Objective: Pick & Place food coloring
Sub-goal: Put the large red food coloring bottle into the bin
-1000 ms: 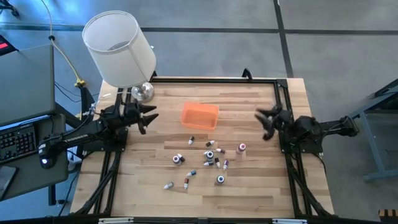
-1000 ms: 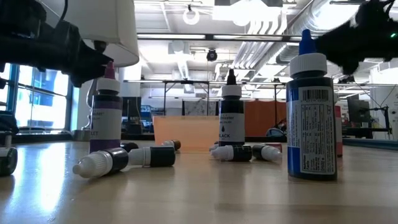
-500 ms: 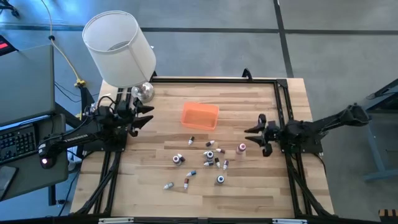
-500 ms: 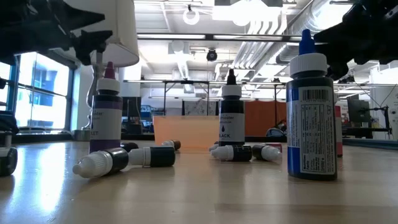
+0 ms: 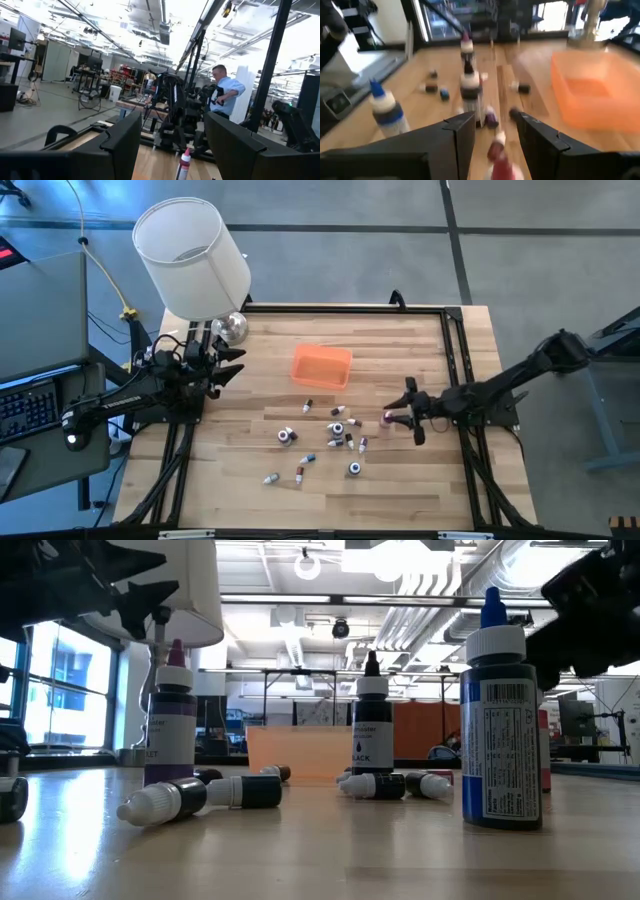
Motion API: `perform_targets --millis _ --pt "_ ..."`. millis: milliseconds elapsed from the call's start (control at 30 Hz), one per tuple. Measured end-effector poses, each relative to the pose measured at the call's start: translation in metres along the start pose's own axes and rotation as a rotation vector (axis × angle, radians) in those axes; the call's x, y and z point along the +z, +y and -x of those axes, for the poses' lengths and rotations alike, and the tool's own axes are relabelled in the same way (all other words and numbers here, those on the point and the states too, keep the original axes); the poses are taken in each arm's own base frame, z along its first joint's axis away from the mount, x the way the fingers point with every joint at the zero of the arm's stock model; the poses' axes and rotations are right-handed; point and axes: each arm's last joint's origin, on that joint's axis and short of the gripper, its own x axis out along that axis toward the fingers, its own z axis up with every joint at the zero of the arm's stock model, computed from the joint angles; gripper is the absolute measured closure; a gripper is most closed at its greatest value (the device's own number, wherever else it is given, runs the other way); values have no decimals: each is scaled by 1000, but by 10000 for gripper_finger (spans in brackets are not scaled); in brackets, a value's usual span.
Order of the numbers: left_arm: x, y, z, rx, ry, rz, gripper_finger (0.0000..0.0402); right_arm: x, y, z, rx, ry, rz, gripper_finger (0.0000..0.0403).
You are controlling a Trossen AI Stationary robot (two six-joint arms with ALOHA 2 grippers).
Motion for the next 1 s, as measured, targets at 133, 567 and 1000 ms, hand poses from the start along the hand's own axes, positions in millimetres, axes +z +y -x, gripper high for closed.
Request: perform_targets --millis 133,567,1000 --pt "0 0 0 -1 -5 -1 185 -9 -1 -4 -26 69 -8 263" --pt "1 0 0 0 -7 -2 185 -18 -3 -10 -74 117 25 294" --pt "10 -1 0 46 -119 -19 185 63 -13 -32 -366 -301 128 294"
